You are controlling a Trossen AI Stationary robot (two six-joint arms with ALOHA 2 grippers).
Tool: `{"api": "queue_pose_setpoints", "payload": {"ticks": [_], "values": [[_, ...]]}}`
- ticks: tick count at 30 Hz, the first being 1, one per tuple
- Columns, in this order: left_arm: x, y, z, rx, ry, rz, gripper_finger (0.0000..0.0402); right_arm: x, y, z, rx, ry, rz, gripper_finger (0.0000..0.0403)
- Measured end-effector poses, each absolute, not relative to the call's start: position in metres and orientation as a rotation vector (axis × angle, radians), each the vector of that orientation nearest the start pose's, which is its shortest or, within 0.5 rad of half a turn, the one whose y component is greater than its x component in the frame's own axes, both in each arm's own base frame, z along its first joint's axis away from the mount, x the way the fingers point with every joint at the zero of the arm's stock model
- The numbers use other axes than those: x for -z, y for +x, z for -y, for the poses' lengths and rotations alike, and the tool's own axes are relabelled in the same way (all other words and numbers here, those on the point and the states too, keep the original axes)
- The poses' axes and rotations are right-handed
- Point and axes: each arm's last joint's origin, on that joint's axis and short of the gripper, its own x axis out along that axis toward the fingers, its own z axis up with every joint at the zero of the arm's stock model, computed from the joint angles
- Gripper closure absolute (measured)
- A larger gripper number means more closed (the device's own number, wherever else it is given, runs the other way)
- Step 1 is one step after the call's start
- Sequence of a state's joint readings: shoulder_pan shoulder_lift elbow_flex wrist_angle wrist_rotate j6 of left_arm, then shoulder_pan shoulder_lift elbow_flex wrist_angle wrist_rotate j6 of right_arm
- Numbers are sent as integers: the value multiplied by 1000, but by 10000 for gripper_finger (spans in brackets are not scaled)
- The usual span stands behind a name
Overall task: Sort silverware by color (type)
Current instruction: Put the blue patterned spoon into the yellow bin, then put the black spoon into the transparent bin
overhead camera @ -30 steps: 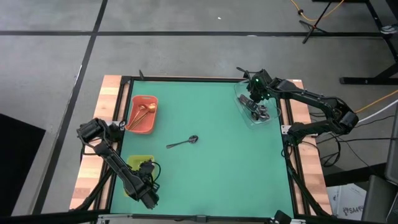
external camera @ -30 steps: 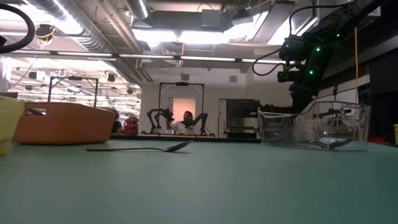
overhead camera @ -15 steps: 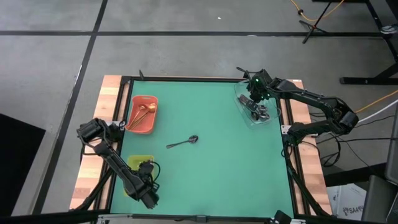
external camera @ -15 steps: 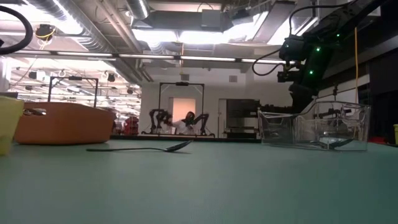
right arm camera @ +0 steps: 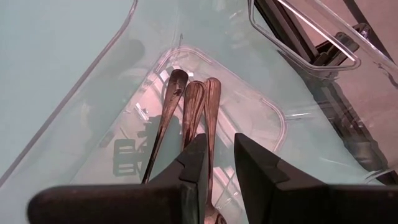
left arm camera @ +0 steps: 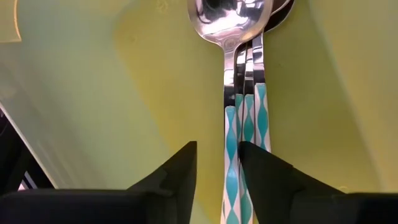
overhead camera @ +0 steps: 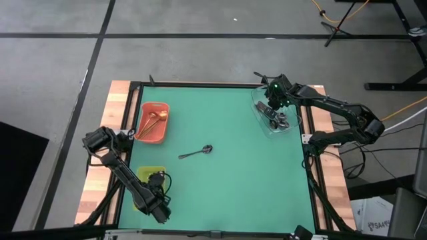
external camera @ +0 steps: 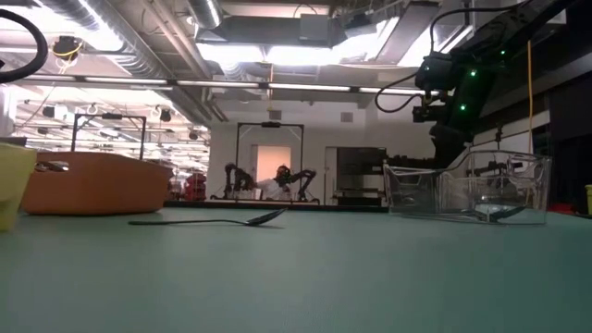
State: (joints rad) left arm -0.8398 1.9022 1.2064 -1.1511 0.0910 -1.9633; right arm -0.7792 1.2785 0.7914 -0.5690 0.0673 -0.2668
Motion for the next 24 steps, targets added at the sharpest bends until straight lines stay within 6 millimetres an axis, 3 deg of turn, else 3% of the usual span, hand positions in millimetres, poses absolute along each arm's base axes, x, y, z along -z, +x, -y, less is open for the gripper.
{"api": "queue_pose_setpoints", "payload": {"ticks": [7, 16, 24], "values": [[-153, 204, 232, -1111, -672, -1517, 273, -211, 167, 167, 619, 149, -1104, 333], [-176, 215, 243, -1058, -720, -1509, 287, -211, 166, 167, 618, 150, -1107, 333], [-200, 224, 254, -962, -762, -1509, 288, -243, 172, 173, 642, 129, -1086, 333]]}}
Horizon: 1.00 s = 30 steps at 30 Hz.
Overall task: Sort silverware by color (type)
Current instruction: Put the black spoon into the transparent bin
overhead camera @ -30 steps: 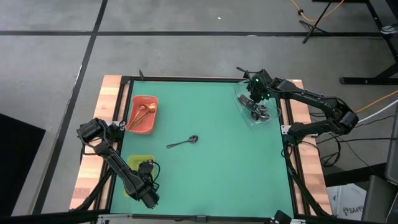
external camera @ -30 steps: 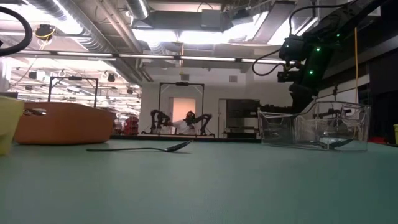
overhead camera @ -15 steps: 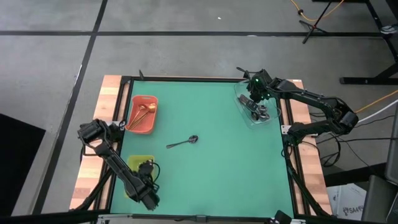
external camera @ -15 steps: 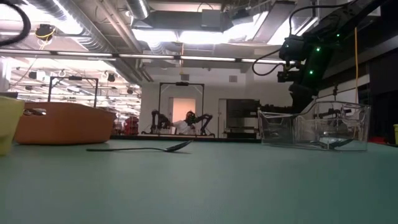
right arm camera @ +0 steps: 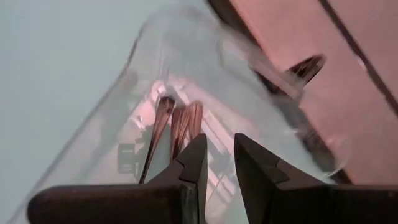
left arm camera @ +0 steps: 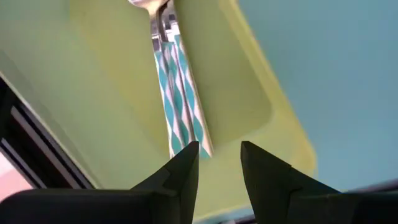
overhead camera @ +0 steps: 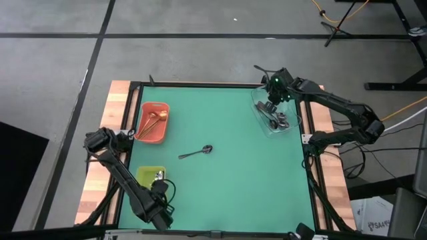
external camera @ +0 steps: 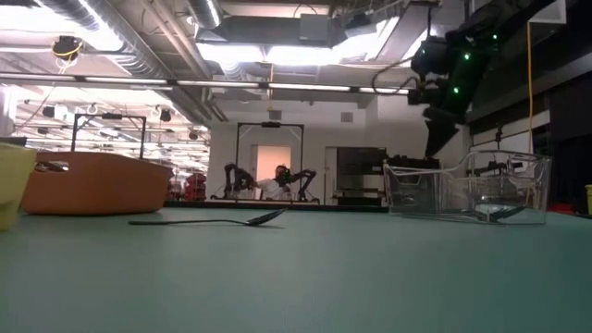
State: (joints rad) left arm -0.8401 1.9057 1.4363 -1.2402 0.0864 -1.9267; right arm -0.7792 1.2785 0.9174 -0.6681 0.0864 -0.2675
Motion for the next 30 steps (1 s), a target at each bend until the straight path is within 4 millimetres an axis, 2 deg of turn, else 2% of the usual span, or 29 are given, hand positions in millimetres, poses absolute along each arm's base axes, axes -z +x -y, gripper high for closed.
{"api": "queue_pose_setpoints", "payload": {"ticks": [6, 11, 17, 23, 30], "values": [[-222, 235, 260, -857, -743, -1385, 289, -275, 179, 179, 643, 104, -987, 333], [-239, 249, 256, -760, -649, -1223, 291, -296, 189, 180, 492, 150, -807, 333], [-249, 269, 239, -711, -494, -1105, 291, -308, 205, 174, 301, 233, -603, 333], [-249, 286, 214, -698, -369, -1141, 291, -313, 232, 146, 192, 150, -557, 333], [-250, 305, 185, -690, -175, -1099, 292, -311, 269, 105, 22, 66, -502, 333]]}}
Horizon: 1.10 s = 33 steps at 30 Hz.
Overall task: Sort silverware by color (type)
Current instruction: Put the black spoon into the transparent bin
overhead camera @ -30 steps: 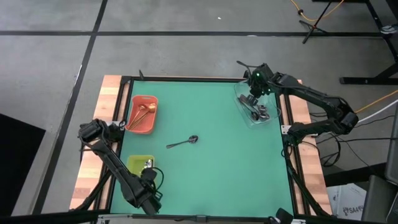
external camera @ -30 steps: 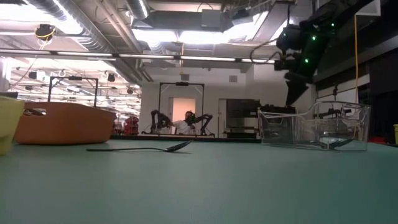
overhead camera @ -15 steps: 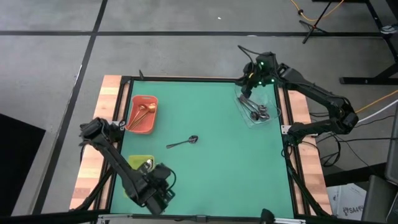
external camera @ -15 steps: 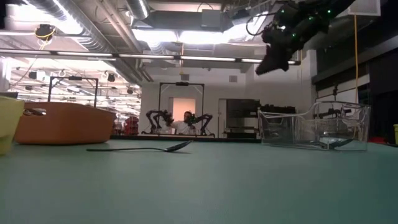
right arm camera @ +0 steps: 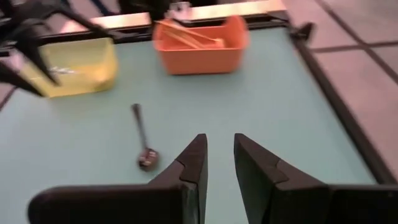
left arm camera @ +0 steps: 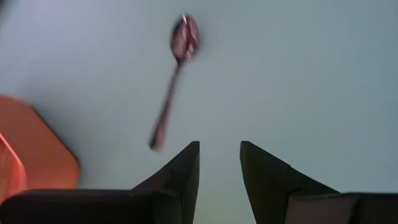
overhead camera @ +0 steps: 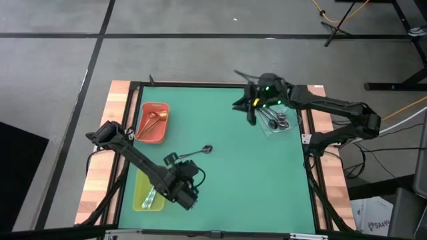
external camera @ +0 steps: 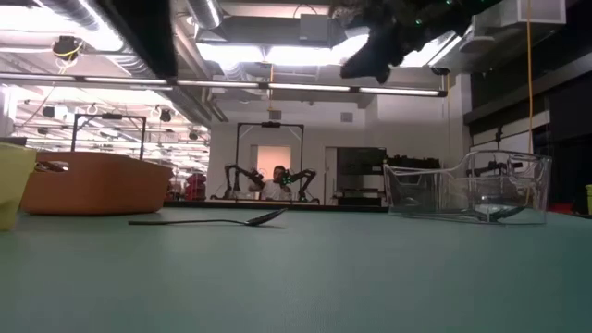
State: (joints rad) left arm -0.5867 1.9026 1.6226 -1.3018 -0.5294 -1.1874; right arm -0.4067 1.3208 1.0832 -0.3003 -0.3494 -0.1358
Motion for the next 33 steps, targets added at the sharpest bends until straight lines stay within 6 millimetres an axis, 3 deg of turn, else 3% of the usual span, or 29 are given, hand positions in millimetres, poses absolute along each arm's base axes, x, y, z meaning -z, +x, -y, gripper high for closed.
{"api": "queue_pose_setpoints", "payload": {"ticks": [8, 15, 33], "values": [[-251, 319, 162, -691, -43, -1101, 292, -284, 312, 67, -110, 20, -528, 333], [-251, 321, 158, -675, -8, -1118, 292, -251, 345, 47, -146, -15, -545, 333], [-258, 295, 193, -563, -63, -1152, 292, -182, 391, 44, -196, 85, -508, 333]]}}
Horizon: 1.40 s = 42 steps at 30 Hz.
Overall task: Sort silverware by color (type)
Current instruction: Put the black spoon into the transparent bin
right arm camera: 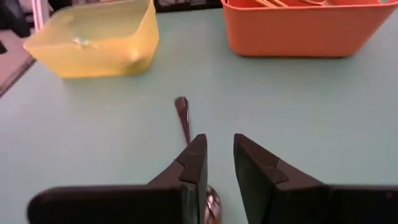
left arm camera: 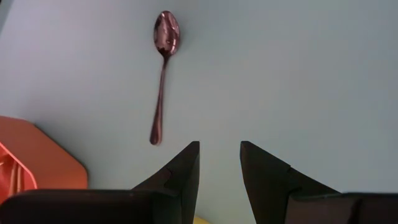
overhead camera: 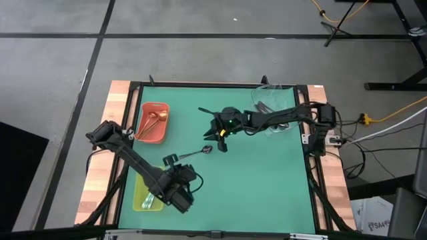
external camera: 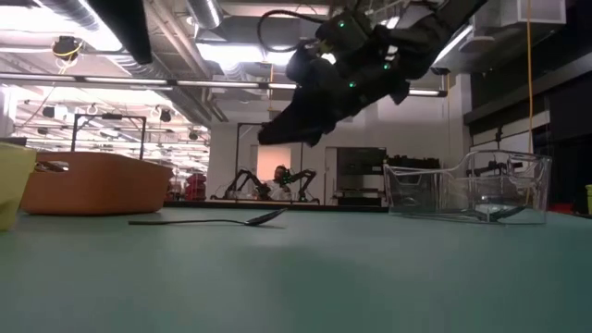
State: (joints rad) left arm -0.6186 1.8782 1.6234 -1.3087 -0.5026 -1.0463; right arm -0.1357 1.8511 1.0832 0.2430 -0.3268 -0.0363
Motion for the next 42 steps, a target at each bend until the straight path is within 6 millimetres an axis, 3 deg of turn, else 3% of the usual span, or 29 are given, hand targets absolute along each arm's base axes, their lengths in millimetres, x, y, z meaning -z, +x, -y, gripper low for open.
{"api": "queue_pose_setpoints", "payload": {"ticks": [10, 17, 21, 37, 42], "values": [[-258, 285, 207, -568, -97, -1135, 292, -173, 421, 19, -254, 93, -492, 333], [-258, 284, 209, -586, -130, -1122, 292, -167, 450, 4, -263, 35, -617, 333], [-258, 283, 209, -588, -134, -1121, 292, -159, 459, 5, -215, -12, -709, 333], [-259, 283, 209, -589, -138, -1118, 292, -143, 461, 2, -239, -30, -761, 333], [-259, 284, 209, -588, -141, -1116, 292, -125, 461, 3, -239, -27, -806, 333]]}}
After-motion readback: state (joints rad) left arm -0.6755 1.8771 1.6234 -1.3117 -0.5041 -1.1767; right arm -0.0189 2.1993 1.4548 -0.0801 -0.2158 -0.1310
